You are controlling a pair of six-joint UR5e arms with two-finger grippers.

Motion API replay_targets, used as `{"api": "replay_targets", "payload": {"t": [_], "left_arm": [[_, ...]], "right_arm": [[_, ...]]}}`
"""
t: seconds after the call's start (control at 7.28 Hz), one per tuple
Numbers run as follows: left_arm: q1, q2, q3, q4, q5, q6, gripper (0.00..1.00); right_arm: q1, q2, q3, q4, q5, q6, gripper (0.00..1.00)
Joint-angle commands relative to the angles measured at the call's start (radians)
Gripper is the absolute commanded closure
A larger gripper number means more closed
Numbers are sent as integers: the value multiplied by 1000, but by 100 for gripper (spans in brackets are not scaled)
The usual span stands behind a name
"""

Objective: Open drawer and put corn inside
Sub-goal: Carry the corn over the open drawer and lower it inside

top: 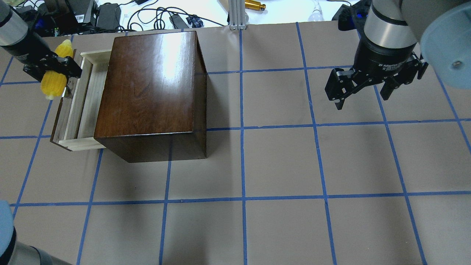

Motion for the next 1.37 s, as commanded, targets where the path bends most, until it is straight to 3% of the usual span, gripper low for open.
{"api": "replay_targets", "payload": {"t": [0.0,0.14,0.27,1.24], "left_arm": [[-51,-4,-6,4,4,-53,100],[-49,-3,-6,4,14,-50,100],[-46,-3,-7,1,13,-43,1],[-49,17,-6,-9,16,-44,0]], "right_arm": [[0,1,0,0,0,0,0],[0,1,0,0,0,0,0],[0,-1,0,0,0,0,0],[0,1,0,0,-2,0,0]]}}
